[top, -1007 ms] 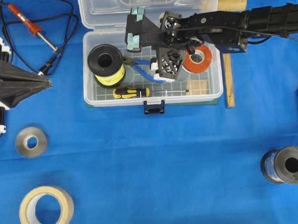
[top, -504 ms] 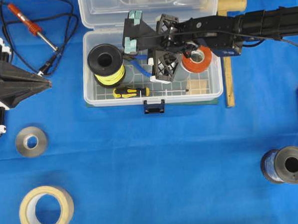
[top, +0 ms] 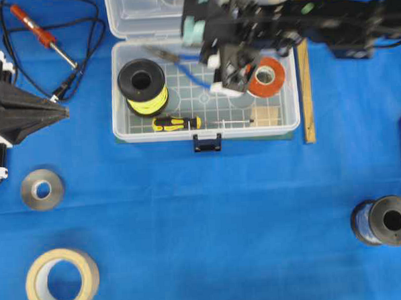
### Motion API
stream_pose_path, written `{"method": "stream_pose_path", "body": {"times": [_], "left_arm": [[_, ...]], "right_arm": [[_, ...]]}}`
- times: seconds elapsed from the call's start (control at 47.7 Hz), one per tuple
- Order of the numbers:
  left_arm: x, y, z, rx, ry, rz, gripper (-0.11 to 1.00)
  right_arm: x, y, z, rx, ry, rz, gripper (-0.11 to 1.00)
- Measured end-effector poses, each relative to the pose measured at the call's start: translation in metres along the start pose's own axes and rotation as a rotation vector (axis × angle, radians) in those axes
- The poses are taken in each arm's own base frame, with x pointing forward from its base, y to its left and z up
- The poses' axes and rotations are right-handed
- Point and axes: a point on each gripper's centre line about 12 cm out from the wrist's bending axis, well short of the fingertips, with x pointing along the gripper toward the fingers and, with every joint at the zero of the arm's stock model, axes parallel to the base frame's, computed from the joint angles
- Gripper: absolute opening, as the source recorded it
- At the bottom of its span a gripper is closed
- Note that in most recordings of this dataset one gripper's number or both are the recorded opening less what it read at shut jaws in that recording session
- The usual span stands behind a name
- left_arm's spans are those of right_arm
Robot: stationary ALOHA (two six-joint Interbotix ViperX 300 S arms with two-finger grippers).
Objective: Pick the nipper from the toolbox among several items.
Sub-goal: 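Lift the nipper out of the toolbox with the right gripper, then carry the nipper toward the front of the table and lower it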
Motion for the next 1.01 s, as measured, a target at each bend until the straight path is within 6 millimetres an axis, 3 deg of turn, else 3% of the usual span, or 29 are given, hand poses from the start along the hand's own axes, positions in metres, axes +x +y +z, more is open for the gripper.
{"method": "stream_pose_path", "body": {"times": [0.126, 0.252, 0.441, 0.608, 0.713, 1.007], "left_arm": [[0.0, 0.001, 0.0, -0.001, 0.0, 0.006, 0.0], [0.0, 0.002, 0.0, 0.0, -0.002, 0.012, 0.0], [0.0, 0.004, 0.0, 0.0, -0.002, 0.018, 0.0], [0.0, 0.004, 0.0, -0.001, -0.001, 0.02, 0.0], [0.0, 0.005, 0.0, -0.001, -0.001, 0.025, 0.0], [-0.001, 0.007, -0.003, -0.001, 0.005, 0.034, 0.0]], "right_arm": [[-0.03, 0.005, 0.006, -0.001, -0.053, 0.01, 0.13], [-0.051, 0.025, 0.001, -0.011, -0.086, 0.046, 0.13], [-0.063, 0.077, -0.015, -0.058, -0.107, 0.145, 0.13], [-0.071, 0.137, -0.03, -0.123, -0.129, 0.265, 0.13], [-0.063, 0.16, -0.04, -0.134, -0.108, 0.304, 0.13], [0.005, 0.196, -0.091, -0.091, 0.054, 0.309, 0.13]]}}
